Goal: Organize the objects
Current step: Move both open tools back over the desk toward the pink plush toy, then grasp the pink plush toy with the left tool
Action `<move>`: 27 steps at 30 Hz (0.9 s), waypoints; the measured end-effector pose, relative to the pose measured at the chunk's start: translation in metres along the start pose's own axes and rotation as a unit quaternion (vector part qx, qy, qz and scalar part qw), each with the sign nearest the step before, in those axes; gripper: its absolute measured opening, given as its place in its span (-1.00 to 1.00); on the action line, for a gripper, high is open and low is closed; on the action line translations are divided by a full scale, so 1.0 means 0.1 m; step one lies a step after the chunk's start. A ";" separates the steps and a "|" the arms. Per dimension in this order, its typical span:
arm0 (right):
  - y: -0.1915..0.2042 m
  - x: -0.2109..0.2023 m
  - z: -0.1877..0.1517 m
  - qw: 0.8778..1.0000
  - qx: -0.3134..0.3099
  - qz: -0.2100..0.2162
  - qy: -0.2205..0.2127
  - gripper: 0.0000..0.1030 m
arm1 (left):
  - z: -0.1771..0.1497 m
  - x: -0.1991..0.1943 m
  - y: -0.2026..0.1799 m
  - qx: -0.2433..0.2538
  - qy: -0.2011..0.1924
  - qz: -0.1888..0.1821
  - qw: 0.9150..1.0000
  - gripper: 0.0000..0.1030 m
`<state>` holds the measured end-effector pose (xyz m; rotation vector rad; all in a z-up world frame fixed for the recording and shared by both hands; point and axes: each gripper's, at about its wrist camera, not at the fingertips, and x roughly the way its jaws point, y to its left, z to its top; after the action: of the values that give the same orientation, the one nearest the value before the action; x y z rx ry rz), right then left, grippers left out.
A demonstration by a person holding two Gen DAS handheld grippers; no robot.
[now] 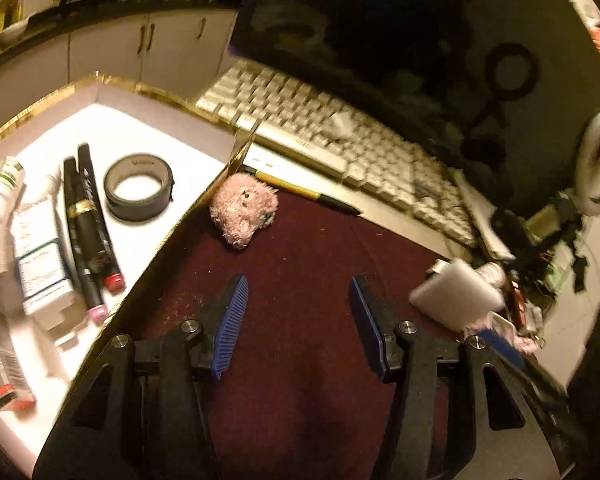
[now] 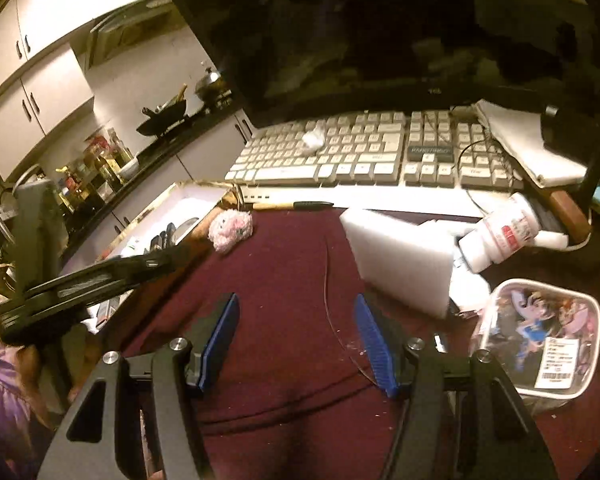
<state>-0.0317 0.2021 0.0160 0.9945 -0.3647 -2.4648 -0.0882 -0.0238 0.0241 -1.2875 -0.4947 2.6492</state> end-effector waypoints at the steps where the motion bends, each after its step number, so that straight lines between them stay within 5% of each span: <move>1: -0.01 0.01 0.00 1.000 0.005 0.002 0.002 0.18 | 0.04 0.09 -0.01 -0.004 0.009 0.015 1.000 0.03; 6: 0.01 0.12 -0.08 1.000 0.015 0.006 0.021 0.17 | 0.21 0.32 0.08 -0.052 0.015 0.054 0.997 0.02; 12: 0.01 0.23 -0.10 0.999 0.015 0.015 0.031 0.17 | 0.33 0.56 0.22 -0.086 0.015 0.042 0.995 0.01; 14: 0.02 0.25 -0.11 0.999 0.013 0.018 0.034 0.17 | 0.38 0.60 0.24 -0.085 0.009 0.057 0.995 -0.47; 17: 0.01 0.30 -0.13 0.999 0.015 0.020 0.043 0.17 | 0.39 0.65 0.26 -0.065 -0.002 0.079 0.995 -0.72; 27: -0.13 0.30 -0.12 0.998 0.020 0.015 0.051 0.17 | -0.03 0.32 0.25 -0.047 -0.003 0.035 0.998 -0.85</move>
<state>-0.0465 0.1975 -0.0149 1.1182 -0.3954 -2.3770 -0.1050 -0.0374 -0.0099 -1.3466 -0.5917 2.7176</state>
